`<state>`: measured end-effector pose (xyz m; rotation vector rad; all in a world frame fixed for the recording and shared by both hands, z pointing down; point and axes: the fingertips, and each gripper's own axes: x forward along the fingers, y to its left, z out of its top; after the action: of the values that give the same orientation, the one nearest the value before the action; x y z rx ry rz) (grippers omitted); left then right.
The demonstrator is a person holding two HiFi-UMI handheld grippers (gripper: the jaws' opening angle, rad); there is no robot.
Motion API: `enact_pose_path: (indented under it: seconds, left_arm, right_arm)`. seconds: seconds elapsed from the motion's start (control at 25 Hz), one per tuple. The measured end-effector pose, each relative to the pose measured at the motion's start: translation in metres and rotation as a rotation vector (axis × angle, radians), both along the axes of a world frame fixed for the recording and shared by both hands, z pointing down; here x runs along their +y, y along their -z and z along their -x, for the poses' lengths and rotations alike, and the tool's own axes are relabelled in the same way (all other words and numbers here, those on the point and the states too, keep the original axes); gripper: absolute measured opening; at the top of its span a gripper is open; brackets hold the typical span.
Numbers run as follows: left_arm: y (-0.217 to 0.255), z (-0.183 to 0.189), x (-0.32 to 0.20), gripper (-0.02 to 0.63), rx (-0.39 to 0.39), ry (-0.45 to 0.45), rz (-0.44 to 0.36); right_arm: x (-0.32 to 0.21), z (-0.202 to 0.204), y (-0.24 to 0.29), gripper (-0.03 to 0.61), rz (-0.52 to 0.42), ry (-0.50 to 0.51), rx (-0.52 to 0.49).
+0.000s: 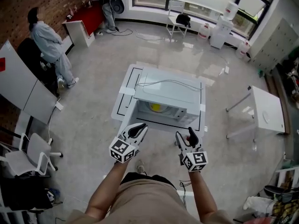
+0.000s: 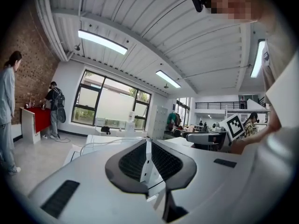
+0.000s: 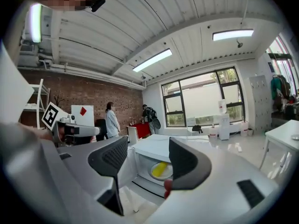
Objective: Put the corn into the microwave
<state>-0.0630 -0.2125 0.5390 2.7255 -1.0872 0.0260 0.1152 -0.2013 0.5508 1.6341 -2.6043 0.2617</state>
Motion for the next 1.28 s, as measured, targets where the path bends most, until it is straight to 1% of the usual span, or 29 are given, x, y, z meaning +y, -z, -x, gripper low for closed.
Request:
enact_pose_path:
  seconds: [0.16, 0.36, 0.44, 0.56, 0.68, 0.8, 0.92, 1.0, 1.12, 1.28]
  left_arm:
    - [0.025, -0.004, 0.036, 0.022, -0.017, 0.02, -0.026]
    - [0.033, -0.022, 0.098, 0.023, -0.021, 0.032, -0.026]
    - [0.034, -0.029, 0.12, 0.023, -0.013, 0.031, -0.022]
    - [0.033, -0.043, 0.155, 0.022, 0.001, 0.026, -0.014]
    - [0.033, -0.055, 0.179, 0.022, -0.015, -0.002, -0.012]
    - [0.029, -0.061, 0.197, 0.023, -0.027, -0.017, 0.007]
    - [0.03, -0.067, 0.201, 0.023, -0.006, -0.025, 0.02]
    - [0.032, -0.072, 0.204, 0.023, -0.005, -0.033, 0.014]
    - [0.035, -0.07, 0.207, 0.023, 0.003, -0.034, -0.009]
    - [0.029, -0.057, 0.211, 0.023, 0.017, -0.041, 0.005]
  right_arm:
    - [0.03, -0.027, 0.044, 0.278, -0.066, -0.006, 0.003]
    - [0.085, -0.058, 0.079, 0.278, -0.113, -0.012, -0.038]
    - [0.109, -0.069, 0.092, 0.278, -0.137, -0.014, -0.027]
    - [0.146, -0.087, 0.106, 0.278, -0.16, -0.015, 0.016]
    - [0.175, -0.105, 0.111, 0.278, -0.179, -0.038, 0.046]
    - [0.199, -0.122, 0.101, 0.278, -0.166, -0.068, 0.059]
    - [0.208, -0.135, 0.087, 0.278, -0.136, -0.081, 0.059]
    - [0.215, -0.14, 0.076, 0.278, -0.112, -0.085, 0.071]
    - [0.221, -0.141, 0.067, 0.278, -0.086, -0.096, 0.065]
    - [0.229, -0.132, 0.066, 0.278, -0.062, -0.101, 0.037]
